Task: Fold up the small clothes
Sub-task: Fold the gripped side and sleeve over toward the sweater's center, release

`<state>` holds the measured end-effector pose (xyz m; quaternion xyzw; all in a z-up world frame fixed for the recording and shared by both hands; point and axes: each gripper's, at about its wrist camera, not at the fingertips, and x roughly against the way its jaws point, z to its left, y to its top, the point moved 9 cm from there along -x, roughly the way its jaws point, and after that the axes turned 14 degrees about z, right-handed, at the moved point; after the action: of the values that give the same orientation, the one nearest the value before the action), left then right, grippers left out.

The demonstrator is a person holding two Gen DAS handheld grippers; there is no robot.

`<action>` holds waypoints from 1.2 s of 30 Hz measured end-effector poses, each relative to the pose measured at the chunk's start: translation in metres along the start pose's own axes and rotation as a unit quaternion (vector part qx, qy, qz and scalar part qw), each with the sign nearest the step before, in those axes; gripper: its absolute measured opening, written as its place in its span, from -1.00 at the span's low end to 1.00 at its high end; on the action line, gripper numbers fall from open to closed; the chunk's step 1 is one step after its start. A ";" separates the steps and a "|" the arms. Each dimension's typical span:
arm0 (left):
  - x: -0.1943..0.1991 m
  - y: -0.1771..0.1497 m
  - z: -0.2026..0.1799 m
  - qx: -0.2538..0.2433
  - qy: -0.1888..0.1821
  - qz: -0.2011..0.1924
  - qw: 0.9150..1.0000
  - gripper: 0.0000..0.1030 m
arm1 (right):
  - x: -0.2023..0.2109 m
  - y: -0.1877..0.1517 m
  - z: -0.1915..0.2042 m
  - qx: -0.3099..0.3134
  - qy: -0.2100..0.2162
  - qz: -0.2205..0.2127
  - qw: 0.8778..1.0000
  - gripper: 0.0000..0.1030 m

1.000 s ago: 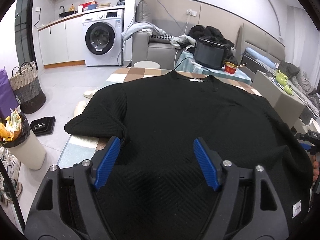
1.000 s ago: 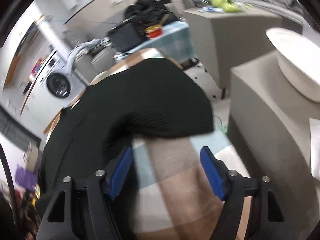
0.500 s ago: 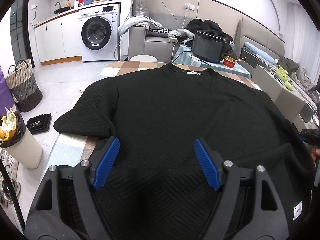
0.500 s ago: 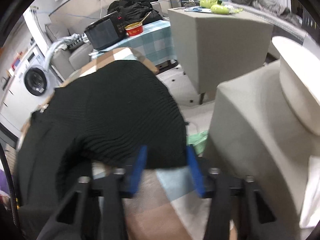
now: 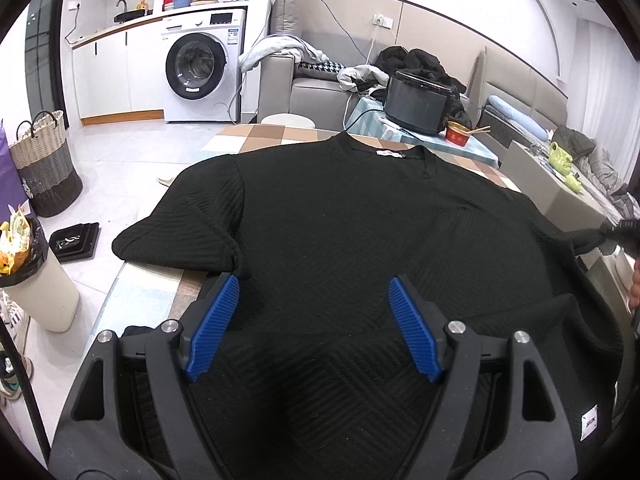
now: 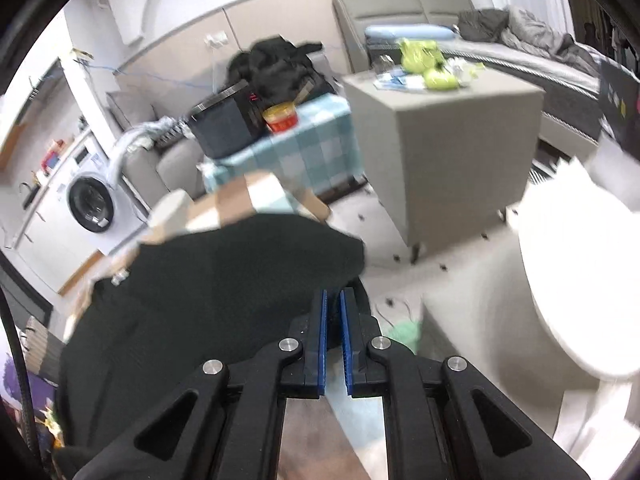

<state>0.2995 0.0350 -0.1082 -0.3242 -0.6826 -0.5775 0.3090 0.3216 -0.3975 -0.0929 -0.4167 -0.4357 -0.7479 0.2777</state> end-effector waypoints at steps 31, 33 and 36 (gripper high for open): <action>0.012 -0.016 0.011 0.017 -0.004 -0.008 1.000 0.47 | -0.029 -0.066 0.149 0.209 0.064 0.119 0.969 -0.13; 0.012 -0.017 0.014 0.021 0.000 -0.007 1.000 0.50 | -0.042 -0.075 0.144 0.196 0.040 0.135 0.970 -0.13; 0.010 -0.018 0.018 0.028 -0.001 -0.002 1.000 0.53 | -0.055 -0.085 0.136 0.207 0.012 0.146 0.967 -0.13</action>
<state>0.2787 0.0517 -0.1135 -0.3151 -0.6991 -0.5586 0.3162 0.3345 -0.2350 -0.1396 -0.4002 -0.5119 -0.5981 0.4691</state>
